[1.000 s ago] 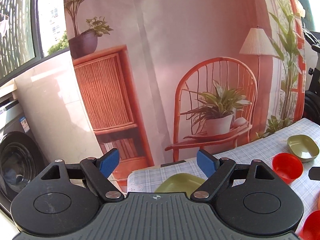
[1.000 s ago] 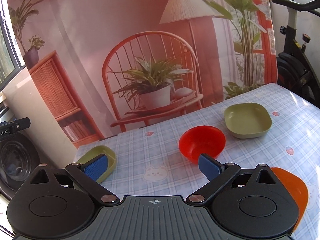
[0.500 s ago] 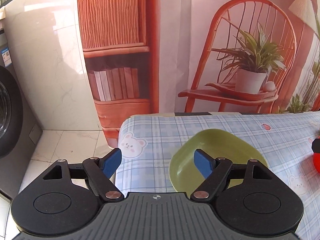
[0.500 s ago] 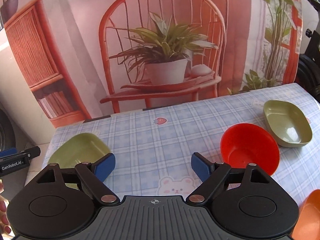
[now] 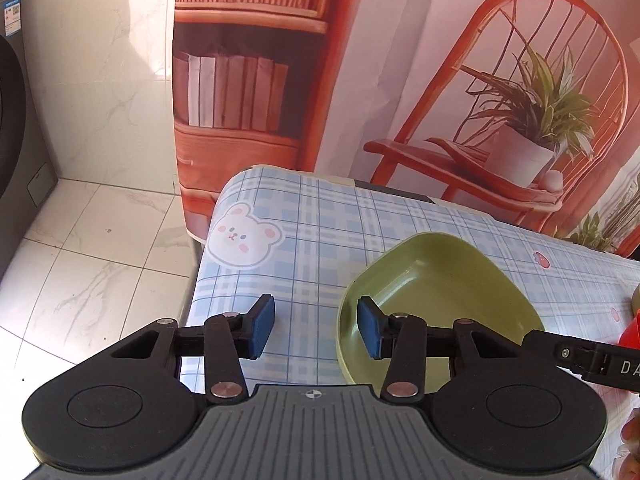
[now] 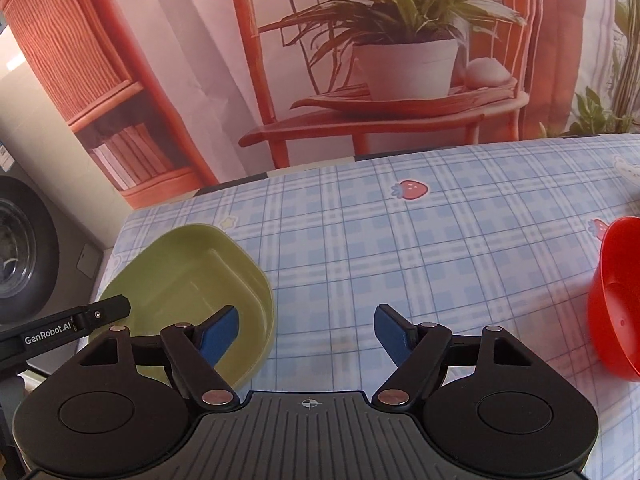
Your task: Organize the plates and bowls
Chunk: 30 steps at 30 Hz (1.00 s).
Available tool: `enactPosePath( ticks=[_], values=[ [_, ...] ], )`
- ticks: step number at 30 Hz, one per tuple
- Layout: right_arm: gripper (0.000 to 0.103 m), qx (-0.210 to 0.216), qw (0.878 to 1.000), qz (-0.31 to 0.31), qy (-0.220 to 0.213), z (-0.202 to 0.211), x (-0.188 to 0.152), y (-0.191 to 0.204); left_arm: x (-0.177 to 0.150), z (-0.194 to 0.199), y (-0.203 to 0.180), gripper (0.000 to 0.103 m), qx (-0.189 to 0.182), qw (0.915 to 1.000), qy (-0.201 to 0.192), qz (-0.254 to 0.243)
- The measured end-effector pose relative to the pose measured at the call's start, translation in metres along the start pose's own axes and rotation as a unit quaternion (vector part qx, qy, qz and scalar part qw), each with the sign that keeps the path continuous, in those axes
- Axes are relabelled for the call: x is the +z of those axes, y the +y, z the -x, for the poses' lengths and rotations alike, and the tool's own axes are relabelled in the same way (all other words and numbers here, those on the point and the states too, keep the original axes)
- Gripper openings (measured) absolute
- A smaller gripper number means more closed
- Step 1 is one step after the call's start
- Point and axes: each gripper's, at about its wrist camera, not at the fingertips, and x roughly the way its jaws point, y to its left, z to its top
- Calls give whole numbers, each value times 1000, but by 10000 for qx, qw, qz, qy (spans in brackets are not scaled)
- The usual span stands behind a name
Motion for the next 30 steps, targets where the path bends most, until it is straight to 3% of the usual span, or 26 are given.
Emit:
enactPosePath(
  ticks=[1, 3, 9, 13, 20, 30],
  values=[
    [68, 26, 10000, -8, 15, -2, -1, 2, 0, -1, 0, 35, -6, 10000, -2, -31],
    [54, 60, 10000, -25, 8, -5, -2, 4, -4, 1, -2, 32, -25, 9999, -92, -114],
    [33, 29, 9999, 135, 15, -6, -11, 7, -18, 3, -13, 13, -190, 9982, -269, -509],
    [11, 188, 9997, 122, 42, 3, -16, 7, -25, 10, -19, 12, -196, 9980, -236, -557],
    [8, 194, 9983, -487, 273, 23, -25, -2, -33, 41, -29, 12, -31, 9959, -154, -893],
    [6, 246, 9966, -764, 175, 96, -28, -25, -38, 120, -56, 12, 110, 9915, -252, -1270]
  ],
)
